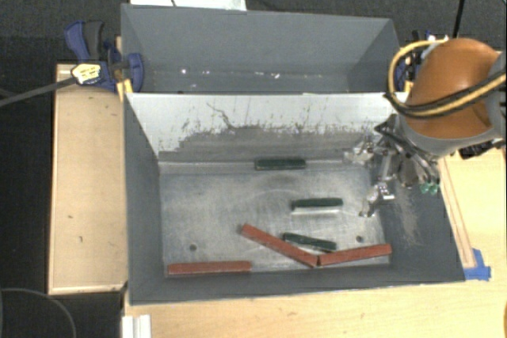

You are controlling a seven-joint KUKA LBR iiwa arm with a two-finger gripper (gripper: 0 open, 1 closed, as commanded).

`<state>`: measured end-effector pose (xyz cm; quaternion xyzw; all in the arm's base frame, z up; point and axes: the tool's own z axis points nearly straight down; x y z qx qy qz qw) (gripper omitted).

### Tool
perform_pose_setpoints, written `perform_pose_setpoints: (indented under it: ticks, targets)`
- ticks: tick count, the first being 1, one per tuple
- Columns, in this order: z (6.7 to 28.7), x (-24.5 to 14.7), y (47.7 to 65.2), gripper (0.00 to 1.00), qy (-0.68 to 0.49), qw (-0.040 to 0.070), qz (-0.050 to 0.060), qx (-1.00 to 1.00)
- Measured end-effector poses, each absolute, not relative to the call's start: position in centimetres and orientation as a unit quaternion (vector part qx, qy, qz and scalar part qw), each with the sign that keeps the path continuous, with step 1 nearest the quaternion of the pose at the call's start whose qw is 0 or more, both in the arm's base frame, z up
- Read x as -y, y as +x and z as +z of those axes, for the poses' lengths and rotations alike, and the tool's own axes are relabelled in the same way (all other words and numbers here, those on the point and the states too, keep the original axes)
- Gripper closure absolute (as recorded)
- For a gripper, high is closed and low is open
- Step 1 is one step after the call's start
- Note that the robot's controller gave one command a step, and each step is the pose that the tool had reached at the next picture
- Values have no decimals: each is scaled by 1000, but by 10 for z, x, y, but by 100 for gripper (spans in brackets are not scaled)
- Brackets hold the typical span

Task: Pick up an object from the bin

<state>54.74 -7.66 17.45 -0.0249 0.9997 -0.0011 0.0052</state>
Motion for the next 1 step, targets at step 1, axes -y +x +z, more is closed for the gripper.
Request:
perform_pose_setpoints:
  ticks: [1]
  targets:
    - [75,55,572,100,97,4,0,-995]
